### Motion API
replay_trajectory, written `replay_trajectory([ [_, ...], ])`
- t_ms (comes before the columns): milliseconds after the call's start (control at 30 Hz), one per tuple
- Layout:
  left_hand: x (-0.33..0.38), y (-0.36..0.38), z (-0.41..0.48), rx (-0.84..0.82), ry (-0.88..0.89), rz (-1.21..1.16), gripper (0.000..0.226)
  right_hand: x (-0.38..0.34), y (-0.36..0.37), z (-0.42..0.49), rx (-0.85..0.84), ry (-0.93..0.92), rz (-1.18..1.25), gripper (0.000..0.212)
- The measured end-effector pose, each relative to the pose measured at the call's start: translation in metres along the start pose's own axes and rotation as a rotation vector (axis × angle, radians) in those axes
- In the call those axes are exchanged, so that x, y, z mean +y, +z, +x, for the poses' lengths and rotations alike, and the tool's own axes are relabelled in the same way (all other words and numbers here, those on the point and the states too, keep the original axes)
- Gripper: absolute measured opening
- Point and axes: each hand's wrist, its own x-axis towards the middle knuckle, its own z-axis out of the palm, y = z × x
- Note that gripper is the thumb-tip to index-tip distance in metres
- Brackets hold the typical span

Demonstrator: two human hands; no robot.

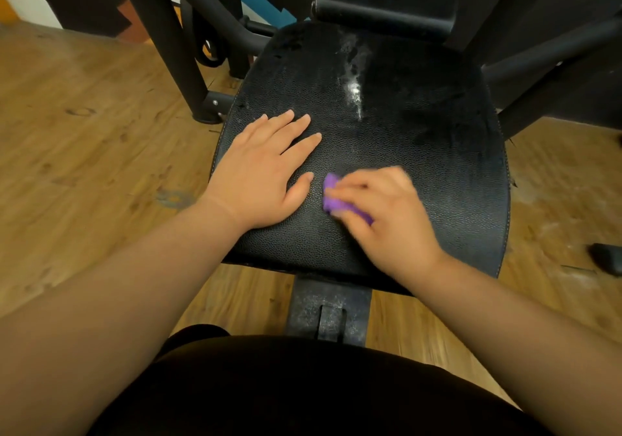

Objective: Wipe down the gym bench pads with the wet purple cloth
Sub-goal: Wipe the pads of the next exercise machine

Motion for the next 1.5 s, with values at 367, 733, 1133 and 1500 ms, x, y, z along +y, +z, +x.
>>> replay_trajectory([
  [367,0.0,0.0,-0.001,0.02,0.004,-0.012,0.057,0.0,0.003,0.003,-0.012,-0.032,0.017,0.022],
  [733,0.001,0.001,-0.001,0.055,0.008,-0.01,0.056,0.004,0.0,-0.012,-0.068,-0.216,-0.089,0.025],
  [1133,0.001,0.002,-0.001,0.054,-0.003,-0.01,0.056,0.006,0.001,-0.009,-0.166,-0.315,-0.195,0.036],
  [1500,0.001,0.001,-0.001,0.051,-0.006,-0.011,0.056,0.012,0.0,0.013,-0.103,-0.255,-0.229,0.034],
])
